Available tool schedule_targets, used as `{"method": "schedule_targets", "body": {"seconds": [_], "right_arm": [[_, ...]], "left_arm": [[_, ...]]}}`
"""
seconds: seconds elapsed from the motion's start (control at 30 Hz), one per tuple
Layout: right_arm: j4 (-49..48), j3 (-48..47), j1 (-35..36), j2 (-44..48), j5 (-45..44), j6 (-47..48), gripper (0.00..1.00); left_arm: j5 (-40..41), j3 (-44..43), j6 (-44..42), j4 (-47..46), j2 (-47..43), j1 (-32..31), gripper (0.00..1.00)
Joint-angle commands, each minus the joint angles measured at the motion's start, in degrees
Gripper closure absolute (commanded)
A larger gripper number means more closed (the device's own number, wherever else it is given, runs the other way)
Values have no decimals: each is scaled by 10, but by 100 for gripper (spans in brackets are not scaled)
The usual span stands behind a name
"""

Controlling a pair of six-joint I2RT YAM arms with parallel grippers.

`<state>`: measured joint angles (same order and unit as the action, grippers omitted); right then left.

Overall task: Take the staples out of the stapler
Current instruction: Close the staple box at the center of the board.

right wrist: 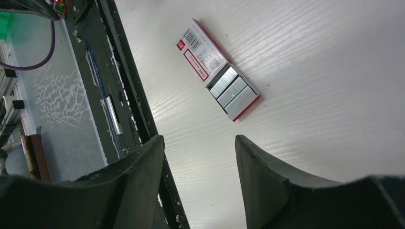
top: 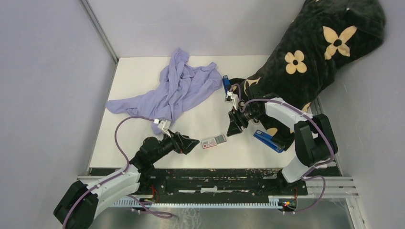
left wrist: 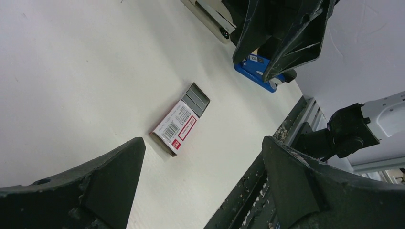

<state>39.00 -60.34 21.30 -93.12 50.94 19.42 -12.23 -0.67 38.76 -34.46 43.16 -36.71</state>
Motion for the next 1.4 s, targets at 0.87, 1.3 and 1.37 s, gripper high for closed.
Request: {"method": "schedule_targets", "body": {"seconds": [0.87, 1.3, 1.37], "right_arm": [[-88, 5, -55, -89, -19, -99, 46], [-91, -13, -31, -138, -16, -125, 62], [-88, -21, -25, -148, -13, -127, 63]], "left_arm": [[32, -2, 59, -24, 84, -1, 14], [13, -23, 87, -46, 169, -1, 35], [8, -31, 88, -55, 194, -1, 37]]}}
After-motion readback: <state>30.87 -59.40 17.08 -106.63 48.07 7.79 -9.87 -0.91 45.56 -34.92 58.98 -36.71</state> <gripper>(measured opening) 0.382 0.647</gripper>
